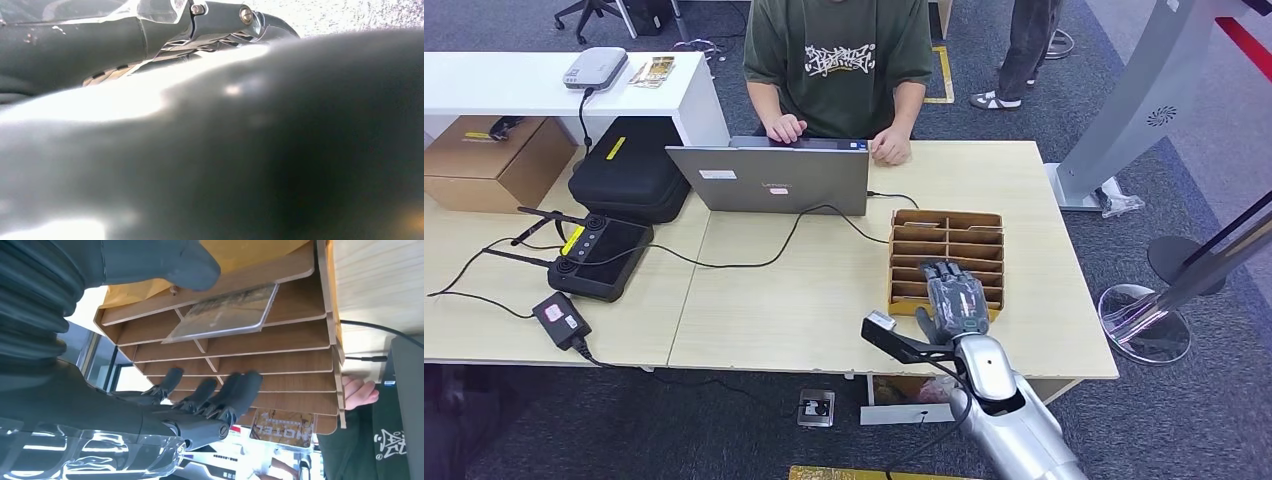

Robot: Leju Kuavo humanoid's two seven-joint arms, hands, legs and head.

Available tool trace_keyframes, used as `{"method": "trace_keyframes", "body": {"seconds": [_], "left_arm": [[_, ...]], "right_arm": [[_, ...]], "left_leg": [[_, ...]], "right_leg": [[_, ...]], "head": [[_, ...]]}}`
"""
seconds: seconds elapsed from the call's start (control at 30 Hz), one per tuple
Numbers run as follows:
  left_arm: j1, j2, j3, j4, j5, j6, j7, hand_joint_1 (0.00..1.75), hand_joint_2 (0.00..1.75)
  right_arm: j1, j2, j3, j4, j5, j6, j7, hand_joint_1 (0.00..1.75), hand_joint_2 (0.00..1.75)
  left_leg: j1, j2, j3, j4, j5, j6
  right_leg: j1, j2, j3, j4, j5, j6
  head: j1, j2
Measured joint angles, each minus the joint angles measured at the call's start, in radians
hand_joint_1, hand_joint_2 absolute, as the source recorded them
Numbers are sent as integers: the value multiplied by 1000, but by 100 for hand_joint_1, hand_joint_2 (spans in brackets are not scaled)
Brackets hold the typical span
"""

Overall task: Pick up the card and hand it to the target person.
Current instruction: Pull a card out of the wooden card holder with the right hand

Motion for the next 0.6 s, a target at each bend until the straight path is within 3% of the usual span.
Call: {"method": "trace_keyframes", "body": {"seconds": [0.1, 0.3, 0.53, 0.6], "left_arm": [[0, 0, 0, 0, -2, 0, 1, 0, 0], [0, 0, 0, 0, -6, 0, 1, 0, 0], [0, 0, -1, 0, -9, -1, 1, 0, 0], [0, 0, -1, 0, -11, -1, 1, 0, 0]], "right_arm": [[0, -2, 0, 6, -1, 0, 0, 100, 175], [0, -3, 0, 18, -6, 0, 3, 105, 175], [1, -3, 0, 25, -8, -1, 3, 169, 175], [0, -3, 0, 26, -10, -5, 2, 170, 175]], "left_leg": [[0, 0, 0, 0, 0, 0], [0, 0, 0, 0, 0, 0], [0, 0, 0, 0, 0, 0], [0, 0, 0, 0, 0, 0]], "right_leg": [[0, 0, 0, 0, 0, 0], [0, 0, 0, 0, 0, 0], [0, 0, 0, 0, 0, 0], [0, 0, 0, 0, 0, 0]], "head": [[0, 0], [0, 0], [0, 0], [0, 0]]}}
